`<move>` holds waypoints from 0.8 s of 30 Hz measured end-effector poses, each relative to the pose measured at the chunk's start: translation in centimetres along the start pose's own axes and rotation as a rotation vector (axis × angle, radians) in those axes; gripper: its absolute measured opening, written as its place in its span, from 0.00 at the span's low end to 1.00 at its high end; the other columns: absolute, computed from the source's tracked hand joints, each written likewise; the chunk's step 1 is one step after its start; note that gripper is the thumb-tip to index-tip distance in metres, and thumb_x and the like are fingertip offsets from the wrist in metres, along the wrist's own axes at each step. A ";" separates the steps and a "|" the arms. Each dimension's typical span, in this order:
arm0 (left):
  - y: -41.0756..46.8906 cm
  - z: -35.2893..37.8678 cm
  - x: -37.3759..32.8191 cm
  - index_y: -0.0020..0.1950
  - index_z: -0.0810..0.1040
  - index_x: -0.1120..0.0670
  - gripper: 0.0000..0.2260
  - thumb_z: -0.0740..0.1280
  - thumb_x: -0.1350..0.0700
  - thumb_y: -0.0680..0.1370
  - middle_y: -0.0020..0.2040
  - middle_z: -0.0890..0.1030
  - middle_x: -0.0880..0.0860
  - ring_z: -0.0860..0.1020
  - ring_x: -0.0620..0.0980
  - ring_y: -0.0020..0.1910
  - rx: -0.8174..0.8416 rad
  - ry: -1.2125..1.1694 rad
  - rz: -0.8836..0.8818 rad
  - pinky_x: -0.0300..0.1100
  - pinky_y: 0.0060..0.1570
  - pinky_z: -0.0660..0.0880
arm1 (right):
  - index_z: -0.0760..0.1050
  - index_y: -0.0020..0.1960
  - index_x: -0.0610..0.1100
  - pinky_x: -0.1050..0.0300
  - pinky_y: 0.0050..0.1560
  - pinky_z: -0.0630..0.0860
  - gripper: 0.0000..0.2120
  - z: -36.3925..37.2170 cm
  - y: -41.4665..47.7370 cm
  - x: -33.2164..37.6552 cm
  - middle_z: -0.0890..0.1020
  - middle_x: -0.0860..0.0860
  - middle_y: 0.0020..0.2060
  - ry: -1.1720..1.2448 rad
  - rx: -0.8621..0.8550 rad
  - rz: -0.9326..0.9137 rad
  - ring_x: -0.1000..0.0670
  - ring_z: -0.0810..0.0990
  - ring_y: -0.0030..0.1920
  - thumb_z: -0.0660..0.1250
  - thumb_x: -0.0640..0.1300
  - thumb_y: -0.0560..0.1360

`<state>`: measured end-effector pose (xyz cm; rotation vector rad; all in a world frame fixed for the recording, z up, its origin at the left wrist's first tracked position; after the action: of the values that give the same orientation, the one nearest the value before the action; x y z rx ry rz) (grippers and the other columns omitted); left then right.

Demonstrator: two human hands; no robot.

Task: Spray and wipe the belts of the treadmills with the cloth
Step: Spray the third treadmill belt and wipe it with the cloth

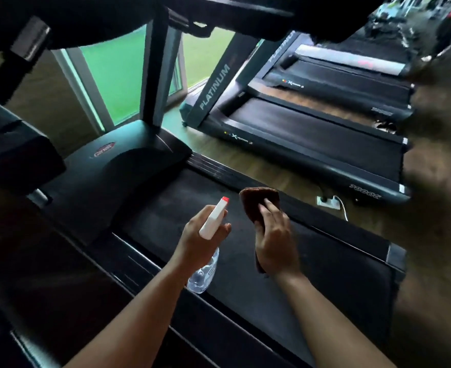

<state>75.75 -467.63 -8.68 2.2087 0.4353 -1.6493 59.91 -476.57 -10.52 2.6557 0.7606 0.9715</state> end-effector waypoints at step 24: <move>4.7 10.5 20.6 0.53 0.79 0.48 0.10 0.73 0.59 0.76 0.43 0.81 0.44 0.77 0.40 0.39 0.282 0.082 -0.015 0.34 0.39 0.73 | 0.73 0.70 0.40 0.47 0.70 0.66 0.22 12.9 -9.0 -16.5 0.72 0.46 0.72 -0.141 -0.196 0.413 0.41 0.70 0.69 0.58 0.45 0.79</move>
<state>74.58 -475.78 -30.82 2.4876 0.2531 -1.7236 53.99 -478.11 -32.47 2.7179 0.0774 0.8793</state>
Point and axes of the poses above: each hand's wrist, its own y-axis towards the middle knuckle, its own z-axis out of the palm, x = y × z, the point moved 3 cm from there along y, towards the middle knuckle
